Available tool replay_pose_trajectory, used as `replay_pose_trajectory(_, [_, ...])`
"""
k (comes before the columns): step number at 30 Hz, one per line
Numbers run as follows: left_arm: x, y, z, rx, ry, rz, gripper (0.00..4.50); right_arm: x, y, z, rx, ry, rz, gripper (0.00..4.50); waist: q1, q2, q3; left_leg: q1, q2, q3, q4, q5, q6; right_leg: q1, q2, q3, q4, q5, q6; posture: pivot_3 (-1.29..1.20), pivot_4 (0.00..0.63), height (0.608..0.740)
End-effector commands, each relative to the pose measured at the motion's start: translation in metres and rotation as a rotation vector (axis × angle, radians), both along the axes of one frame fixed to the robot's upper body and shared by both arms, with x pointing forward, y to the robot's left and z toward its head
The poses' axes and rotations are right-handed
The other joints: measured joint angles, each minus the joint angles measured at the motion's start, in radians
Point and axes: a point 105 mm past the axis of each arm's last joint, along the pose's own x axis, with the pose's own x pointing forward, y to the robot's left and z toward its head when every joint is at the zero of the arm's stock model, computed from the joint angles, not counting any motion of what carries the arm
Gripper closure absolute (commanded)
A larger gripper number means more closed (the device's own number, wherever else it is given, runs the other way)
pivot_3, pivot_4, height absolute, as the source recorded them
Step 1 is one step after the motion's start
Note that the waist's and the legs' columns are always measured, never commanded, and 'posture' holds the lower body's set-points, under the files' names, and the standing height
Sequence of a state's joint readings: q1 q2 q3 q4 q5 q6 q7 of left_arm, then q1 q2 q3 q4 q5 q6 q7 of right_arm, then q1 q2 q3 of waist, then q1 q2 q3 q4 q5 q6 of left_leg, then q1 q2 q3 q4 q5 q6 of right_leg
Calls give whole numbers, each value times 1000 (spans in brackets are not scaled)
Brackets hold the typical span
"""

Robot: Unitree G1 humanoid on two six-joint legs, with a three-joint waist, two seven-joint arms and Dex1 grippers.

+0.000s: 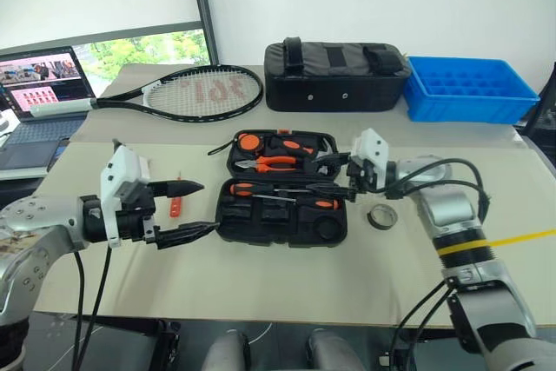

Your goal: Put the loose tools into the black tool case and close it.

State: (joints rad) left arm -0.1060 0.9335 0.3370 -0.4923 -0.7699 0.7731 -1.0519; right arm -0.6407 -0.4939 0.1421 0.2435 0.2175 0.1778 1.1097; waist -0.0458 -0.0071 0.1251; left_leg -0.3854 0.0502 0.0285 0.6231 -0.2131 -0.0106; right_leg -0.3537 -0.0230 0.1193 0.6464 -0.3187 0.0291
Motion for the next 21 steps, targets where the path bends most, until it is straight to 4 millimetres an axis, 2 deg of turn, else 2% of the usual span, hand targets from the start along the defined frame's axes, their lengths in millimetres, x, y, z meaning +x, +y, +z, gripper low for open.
replay_pose_trajectory(1, [1,0,8,8,-38,-12,0,-2,7,-1,25,-21,4,2594,2,0,0,0,0,0,0,0,0,0,0,0,0,0,0,0,150,708])
replay_pose_trajectory(4, [1,2,7,15,-35,-12,0,1,16,-19,3,10,6,3620,1,0,0,0,0,0,0,0,0,0,0,0,0,0,0,0,150,708])
replay_pose_trajectory(6, [1,2,7,16,-35,-12,0,3,17,-23,1,17,-1,4337,0,0,0,0,0,0,0,0,0,0,0,0,0,0,0,0,150,708])
replay_pose_trajectory(7, [2,2,7,16,-36,-11,0,3,17,-28,-13,30,0,4451,0,0,0,0,0,0,0,0,0,-1,0,0,0,0,0,0,150,708])
replay_pose_trajectory(10, [0,5,7,29,-36,-4,0,4,8,-70,-194,108,-20,4451,0,0,0,0,0,0,0,0,0,0,0,0,0,0,0,0,150,708])
replay_pose_trajectory(12, [0,7,7,31,-37,2,0,2,7,-79,-247,114,-12,4451,-1,0,0,1,0,0,0,0,0,0,0,0,0,0,0,0,150,708])
replay_pose_trajectory(18, [-2,10,2,37,-28,24,0,2,10,-73,-240,84,12,4451,-1,-2,-1,4,0,1,-1,0,0,2,0,-1,0,0,-1,0,150,708])
replay_pose_trajectory(21, [1,15,-3,36,-24,82,0,7,13,-46,-125,31,-2,4451,-1,-2,-1,4,0,1,-1,0,0,2,0,-1,0,0,-1,0,150,708])
